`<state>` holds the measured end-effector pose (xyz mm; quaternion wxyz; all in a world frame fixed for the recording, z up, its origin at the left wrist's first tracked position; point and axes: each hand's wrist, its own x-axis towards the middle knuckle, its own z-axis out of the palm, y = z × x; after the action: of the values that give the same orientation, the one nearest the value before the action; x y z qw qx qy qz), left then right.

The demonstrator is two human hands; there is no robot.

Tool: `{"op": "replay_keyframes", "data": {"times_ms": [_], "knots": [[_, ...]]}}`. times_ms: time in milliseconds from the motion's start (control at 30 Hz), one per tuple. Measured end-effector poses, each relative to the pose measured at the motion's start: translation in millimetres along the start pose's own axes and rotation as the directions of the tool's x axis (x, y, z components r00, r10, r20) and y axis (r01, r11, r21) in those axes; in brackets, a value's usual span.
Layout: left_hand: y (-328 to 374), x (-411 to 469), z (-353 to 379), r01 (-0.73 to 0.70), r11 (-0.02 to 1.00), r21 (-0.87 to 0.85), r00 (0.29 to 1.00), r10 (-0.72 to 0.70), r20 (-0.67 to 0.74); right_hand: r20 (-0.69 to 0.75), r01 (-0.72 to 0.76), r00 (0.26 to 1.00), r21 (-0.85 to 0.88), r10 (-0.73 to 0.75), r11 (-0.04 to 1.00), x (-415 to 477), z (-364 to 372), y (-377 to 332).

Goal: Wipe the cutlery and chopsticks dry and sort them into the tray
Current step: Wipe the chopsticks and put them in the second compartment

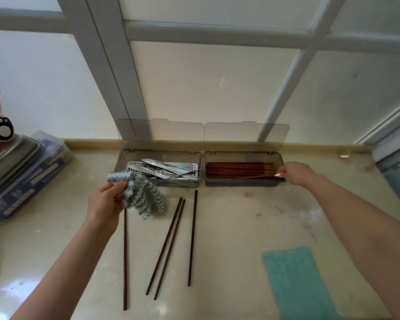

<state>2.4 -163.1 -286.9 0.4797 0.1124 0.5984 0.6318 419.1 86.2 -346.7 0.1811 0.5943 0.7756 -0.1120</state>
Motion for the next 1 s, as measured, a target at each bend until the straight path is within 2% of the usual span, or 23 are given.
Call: {"op": "replay_keyframes", "data": {"times_ms": [133,367,467,533,567,633,700,767,833,933,1000], "knots": [[0,-6,5,0.004,1.0,-0.021,1.0,-0.004,0.012,0.047,-0.048,0.998,-0.033,0.05,0.998,-2,-3,-7],[1,-12,7,-0.035,0.999,-0.036,0.999,0.036,0.012,-0.067,-0.193,0.979,-0.032,0.19,0.981,-2,13,-29],[1,-13,1,-0.037,0.999,-0.037,0.999,0.037,-0.002,-0.193,-0.195,0.962,0.006,0.192,0.981,-7,19,-36],[2,-13,-5,-0.043,0.998,-0.045,0.999,0.042,-0.023,-0.371,-0.146,0.916,0.051,0.155,0.988,-16,18,-50],[3,-13,-9,-0.051,0.997,-0.049,0.998,0.05,-0.037,-0.469,-0.08,0.877,0.083,0.11,0.993,-22,19,-64],[5,-13,-14,-0.08,0.995,-0.057,0.995,0.076,-0.067,-0.567,0.18,0.819,0.105,-0.09,0.978,-41,25,-100],[8,-15,-20,-0.115,0.991,-0.07,0.99,0.108,-0.093,-0.51,0.513,0.745,0.029,-0.429,0.858,-66,44,-149],[9,-15,-19,-0.123,0.99,-0.075,0.989,0.116,-0.092,-0.312,0.718,0.664,0.012,-0.68,0.696,-91,67,-193],[10,-17,-22,-0.124,0.99,-0.07,0.988,0.116,-0.099,-0.162,0.809,0.574,-0.037,-0.803,0.586,-104,89,-232],[10,-19,-31,-0.121,0.989,-0.09,0.988,0.111,-0.108,-0.137,0.849,0.475,-0.187,-0.869,0.493,-104,102,-267],[10,-19,-39,-0.112,0.989,-0.101,0.991,0.103,-0.089,-0.142,0.825,0.464,-0.29,-0.875,0.485,-97,103,-275]]}}
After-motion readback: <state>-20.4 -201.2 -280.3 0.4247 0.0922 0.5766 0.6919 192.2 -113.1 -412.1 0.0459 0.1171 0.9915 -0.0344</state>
